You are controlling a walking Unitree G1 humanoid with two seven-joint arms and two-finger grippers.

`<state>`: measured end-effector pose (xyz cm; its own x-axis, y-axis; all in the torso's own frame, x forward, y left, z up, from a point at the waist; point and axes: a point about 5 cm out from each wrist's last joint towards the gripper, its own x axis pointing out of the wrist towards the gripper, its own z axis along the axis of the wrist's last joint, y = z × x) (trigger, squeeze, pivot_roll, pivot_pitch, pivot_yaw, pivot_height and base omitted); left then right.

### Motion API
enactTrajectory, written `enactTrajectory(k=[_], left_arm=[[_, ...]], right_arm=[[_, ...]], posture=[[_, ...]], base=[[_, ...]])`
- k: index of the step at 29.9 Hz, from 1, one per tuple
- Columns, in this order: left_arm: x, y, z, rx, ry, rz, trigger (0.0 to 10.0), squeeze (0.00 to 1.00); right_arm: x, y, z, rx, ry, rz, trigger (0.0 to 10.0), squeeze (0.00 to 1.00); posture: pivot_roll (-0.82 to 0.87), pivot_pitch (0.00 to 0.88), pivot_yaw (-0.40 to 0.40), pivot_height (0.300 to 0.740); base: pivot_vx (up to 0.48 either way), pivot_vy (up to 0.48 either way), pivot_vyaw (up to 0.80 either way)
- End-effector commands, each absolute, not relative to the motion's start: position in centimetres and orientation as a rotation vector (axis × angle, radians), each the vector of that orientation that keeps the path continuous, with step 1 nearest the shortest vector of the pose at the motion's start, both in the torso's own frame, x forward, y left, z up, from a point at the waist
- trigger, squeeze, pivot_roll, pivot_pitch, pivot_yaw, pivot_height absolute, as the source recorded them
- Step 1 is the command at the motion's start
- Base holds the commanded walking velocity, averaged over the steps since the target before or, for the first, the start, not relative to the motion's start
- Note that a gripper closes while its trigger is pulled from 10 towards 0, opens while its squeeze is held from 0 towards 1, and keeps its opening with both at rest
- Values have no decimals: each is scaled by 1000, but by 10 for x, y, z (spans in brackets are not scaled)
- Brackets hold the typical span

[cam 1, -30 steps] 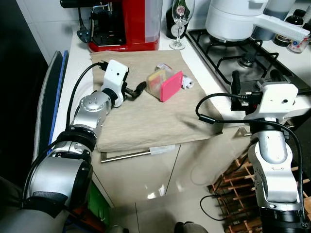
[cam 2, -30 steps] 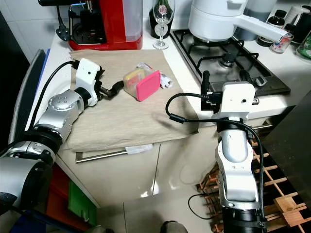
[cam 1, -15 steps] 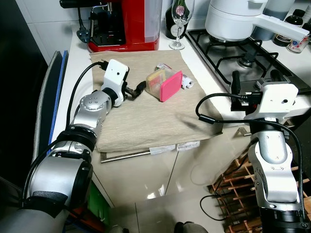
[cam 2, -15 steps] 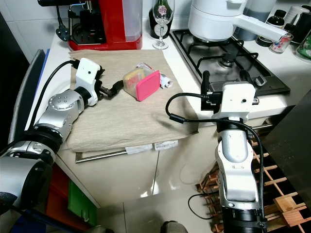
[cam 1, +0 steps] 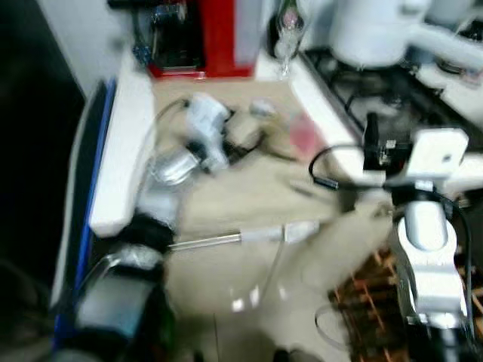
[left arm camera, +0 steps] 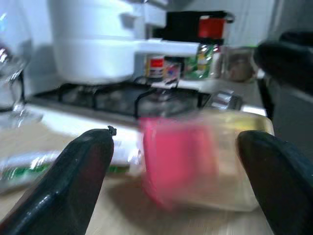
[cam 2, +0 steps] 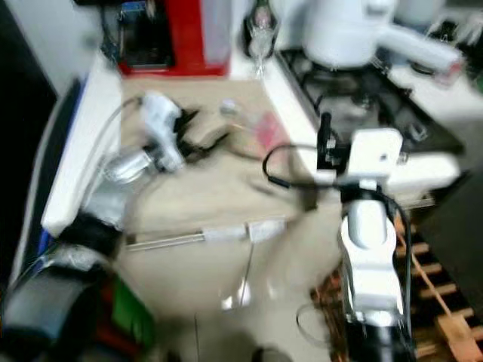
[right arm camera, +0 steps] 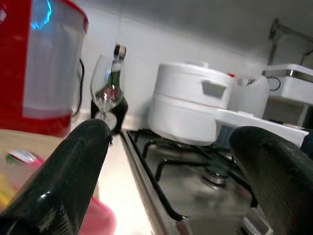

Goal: Restocking fridge

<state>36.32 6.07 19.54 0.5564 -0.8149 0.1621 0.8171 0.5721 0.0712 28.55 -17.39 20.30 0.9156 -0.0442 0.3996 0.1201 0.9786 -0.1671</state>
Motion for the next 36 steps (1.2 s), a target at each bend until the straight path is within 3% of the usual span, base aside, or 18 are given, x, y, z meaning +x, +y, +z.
enactTrajectory(k=[1,9,17,26,28,36], left_arm=[[367,72,205,-11,-212,-931,10000,0],[363,74,214,-104,-220,-900,10000,0],[365,83,218,-76,-230,-840,10000,0],[354,92,250,3,-435,-649,10000,0],[340,88,263,-36,-510,-622,10000,0],[325,87,256,-7,-555,-511,10000,0]], right_arm=[[283,-183,204,-204,-408,-116,10000,212],[284,-184,203,-202,-410,-117,10000,212],[283,-185,204,-204,-413,-124,10000,216],[283,-189,211,-189,-449,-150,10000,212],[285,-191,213,-88,-440,-168,10000,212],[290,-199,216,45,-416,-203,10000,216]], posture=[[-195,12,20,740],[-194,12,20,740],[-194,12,22,740],[-180,11,22,740],[-172,10,20,740],[-163,6,23,740]], base=[[0,0,0],[0,0,0],[0,0,0],[0,0,0],[0,0,0],[0,0,0]])
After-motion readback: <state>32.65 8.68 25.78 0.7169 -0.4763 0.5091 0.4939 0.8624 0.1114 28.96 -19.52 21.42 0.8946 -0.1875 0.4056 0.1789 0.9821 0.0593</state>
